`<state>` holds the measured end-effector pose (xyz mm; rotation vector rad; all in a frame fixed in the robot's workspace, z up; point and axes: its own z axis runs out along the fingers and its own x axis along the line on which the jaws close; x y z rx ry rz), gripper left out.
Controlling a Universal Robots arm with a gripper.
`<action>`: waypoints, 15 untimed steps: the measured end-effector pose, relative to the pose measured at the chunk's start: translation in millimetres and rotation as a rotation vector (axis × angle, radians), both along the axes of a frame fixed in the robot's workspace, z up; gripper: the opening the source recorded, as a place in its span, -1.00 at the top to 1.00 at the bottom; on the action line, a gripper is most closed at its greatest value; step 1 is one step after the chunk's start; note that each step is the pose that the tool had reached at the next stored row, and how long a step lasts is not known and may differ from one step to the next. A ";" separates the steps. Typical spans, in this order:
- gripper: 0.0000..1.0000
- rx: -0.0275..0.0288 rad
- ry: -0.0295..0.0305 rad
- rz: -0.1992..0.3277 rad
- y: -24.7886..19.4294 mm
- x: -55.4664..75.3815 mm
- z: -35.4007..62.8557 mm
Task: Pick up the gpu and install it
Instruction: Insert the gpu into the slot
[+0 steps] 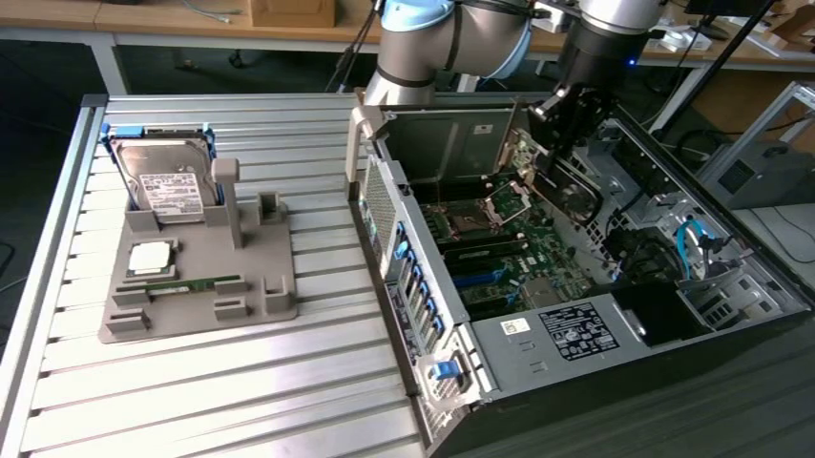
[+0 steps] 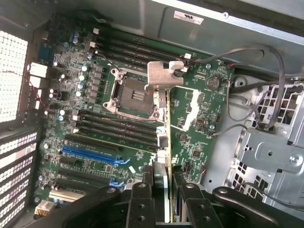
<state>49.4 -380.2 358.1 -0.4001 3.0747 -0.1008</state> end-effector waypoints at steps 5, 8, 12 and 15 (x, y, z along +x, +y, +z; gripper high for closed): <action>0.46 0.0000 0.0000 0.020 0.0 0.0 -0.1; 0.46 0.0000 0.0000 0.033 0.0 0.0 -0.2; 0.46 0.0000 0.0000 0.048 0.0 0.0 -0.3; 0.46 0.0000 0.0000 0.059 0.0 0.0 -0.4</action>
